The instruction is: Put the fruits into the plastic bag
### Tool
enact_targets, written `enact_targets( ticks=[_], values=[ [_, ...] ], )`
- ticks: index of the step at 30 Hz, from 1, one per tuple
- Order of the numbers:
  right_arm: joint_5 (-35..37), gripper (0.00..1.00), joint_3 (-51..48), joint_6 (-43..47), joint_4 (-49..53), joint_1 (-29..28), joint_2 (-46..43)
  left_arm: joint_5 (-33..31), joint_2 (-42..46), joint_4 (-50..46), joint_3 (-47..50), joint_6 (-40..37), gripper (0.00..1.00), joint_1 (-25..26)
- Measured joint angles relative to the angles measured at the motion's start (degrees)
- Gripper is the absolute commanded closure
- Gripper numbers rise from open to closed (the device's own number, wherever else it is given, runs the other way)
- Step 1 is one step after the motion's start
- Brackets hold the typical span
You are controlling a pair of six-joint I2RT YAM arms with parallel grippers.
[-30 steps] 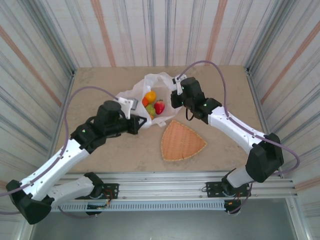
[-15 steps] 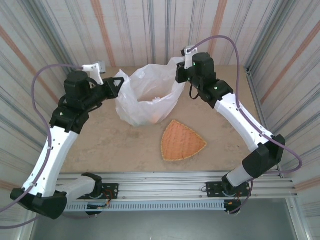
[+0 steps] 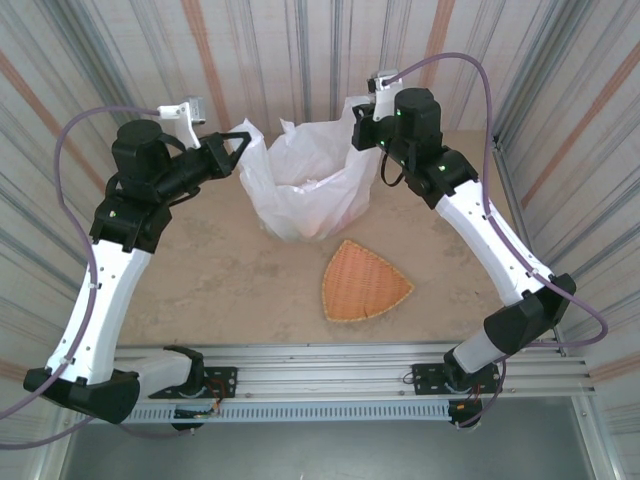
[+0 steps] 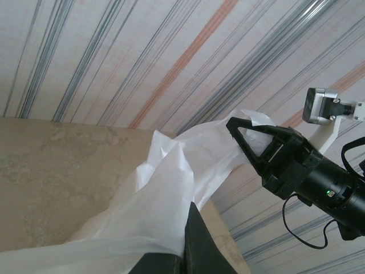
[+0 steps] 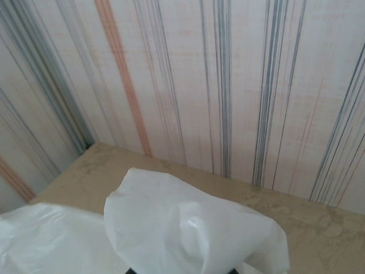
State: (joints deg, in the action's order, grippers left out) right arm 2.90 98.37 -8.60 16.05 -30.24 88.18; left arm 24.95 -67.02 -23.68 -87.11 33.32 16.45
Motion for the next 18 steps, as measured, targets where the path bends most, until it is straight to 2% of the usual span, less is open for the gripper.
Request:
enact_targets(
  ticks=[8,14,18],
  values=[
    [-1.3,0.96,0.0,-0.2,0.5,0.0,2.3,-1.7,0.0,1.0,2.3,-0.3,1.0,0.0],
    [-2.6,0.95,1.2,-0.2,3.6,0.0,8.7,-3.6,-4.7,-0.5,2.9,-1.6,1.0,-0.7],
    [-3.0,0.95,2.4,-0.2,5.4,0.0,9.4,-3.7,-5.6,-2.7,0.7,-1.9,1.0,-0.7]
  ],
)
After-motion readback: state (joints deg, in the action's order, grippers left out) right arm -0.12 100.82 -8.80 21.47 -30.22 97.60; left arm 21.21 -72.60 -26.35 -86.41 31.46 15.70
